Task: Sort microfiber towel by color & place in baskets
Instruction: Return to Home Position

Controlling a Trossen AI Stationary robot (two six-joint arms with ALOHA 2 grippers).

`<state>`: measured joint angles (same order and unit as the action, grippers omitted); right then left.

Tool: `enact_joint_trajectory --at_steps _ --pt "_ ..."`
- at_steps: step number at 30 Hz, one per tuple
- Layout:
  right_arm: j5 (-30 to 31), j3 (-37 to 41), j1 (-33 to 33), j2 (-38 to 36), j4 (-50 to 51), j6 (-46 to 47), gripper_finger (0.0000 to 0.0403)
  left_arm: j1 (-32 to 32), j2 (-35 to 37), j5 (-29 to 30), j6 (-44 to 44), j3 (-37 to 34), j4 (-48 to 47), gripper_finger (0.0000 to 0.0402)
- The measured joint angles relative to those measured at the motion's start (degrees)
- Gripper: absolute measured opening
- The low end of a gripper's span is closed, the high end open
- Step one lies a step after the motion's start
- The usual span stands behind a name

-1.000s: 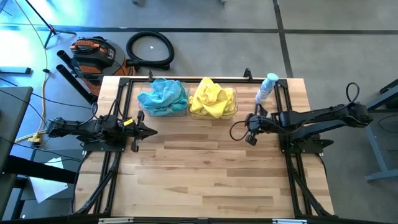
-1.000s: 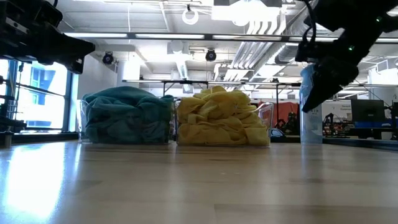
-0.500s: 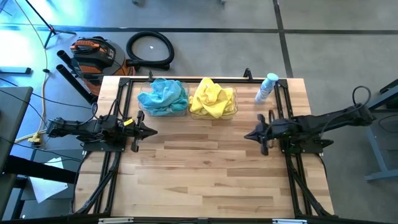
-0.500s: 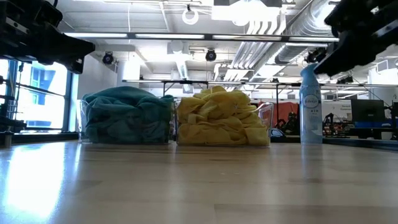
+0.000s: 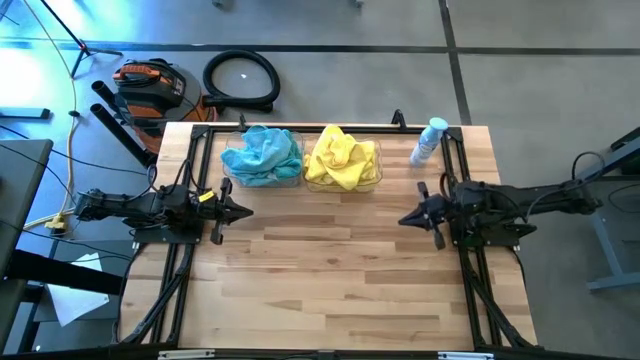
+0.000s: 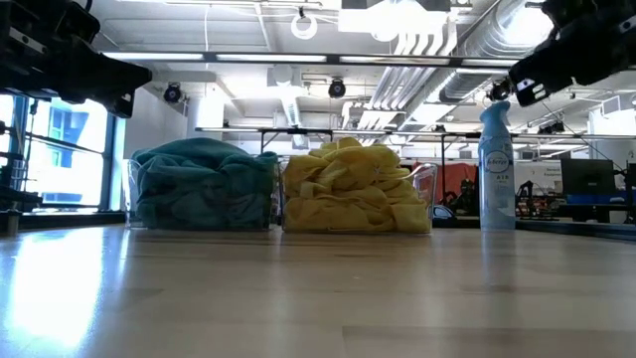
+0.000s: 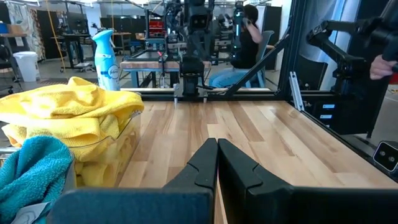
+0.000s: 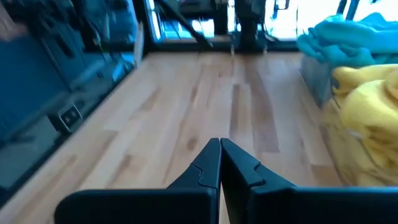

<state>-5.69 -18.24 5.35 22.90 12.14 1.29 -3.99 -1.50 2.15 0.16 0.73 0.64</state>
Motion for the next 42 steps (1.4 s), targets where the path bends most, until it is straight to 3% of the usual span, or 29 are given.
enact_joint_trajectory --at_steps 7,18,42 --pt "-0.99 12.13 -0.11 -7.31 -13.80 5.82 0.0000 0.00 0.00 0.00 0.00 0.00 0.00 0.0000" --pt "5.24 15.38 -0.11 -22.93 -9.32 4.79 0.0000 0.00 0.00 -0.01 0.00 0.00 0.00 0.0000" --pt "6.12 15.41 -0.11 -22.45 -6.77 1.26 0.0000 -0.01 -0.04 0.00 0.00 0.00 0.04 0.0000"
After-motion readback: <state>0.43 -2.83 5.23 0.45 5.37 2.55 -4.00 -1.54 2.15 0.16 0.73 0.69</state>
